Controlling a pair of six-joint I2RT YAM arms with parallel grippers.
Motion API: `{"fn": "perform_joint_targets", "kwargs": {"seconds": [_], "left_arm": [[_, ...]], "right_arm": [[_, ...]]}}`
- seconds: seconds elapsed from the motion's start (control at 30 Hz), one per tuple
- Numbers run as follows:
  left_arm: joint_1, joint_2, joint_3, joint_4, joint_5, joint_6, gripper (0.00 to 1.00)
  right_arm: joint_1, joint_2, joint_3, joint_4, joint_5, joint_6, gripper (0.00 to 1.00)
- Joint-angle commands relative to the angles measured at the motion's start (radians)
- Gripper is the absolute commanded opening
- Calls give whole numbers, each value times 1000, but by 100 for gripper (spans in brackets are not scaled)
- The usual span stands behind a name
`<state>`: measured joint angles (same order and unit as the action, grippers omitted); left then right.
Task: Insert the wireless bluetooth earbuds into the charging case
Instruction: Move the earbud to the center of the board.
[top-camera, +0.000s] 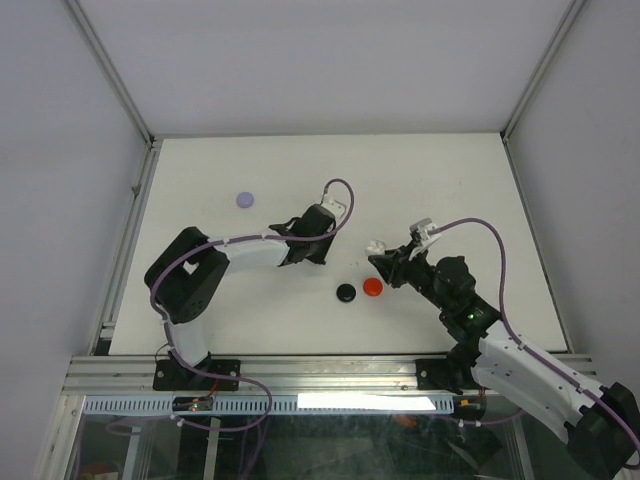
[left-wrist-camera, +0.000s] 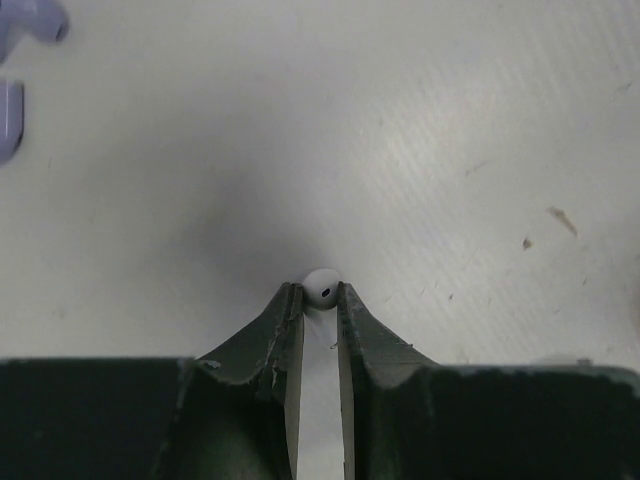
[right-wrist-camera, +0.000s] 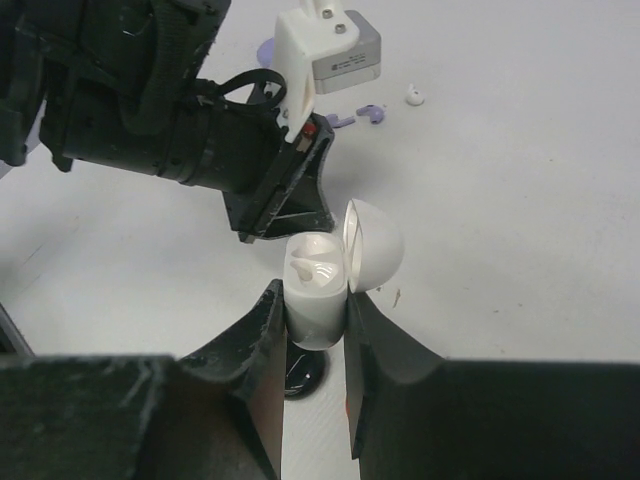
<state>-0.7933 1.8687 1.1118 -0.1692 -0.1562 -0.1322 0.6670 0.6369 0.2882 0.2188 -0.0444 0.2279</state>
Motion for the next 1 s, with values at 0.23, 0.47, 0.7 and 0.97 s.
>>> {"fn": "perform_joint_targets", "kwargs": {"seconds": [0.23,0.47,0.7,0.97], "left_arm": [[-11,-176,-134,-254,-43,-224,25],[-10,-145,-36,-320,-54,-175,37],[-9,-120,24,-372,-9,-94,34],[0,-72,65,-404,45,-34,33]], "right_arm": [[-4,82,67,108,-120,9,0],[-4,115,81,106,-120,9,0],[-4,116,75,109,-120,9,0],[-3,118,72,113,-120,9,0]]}}
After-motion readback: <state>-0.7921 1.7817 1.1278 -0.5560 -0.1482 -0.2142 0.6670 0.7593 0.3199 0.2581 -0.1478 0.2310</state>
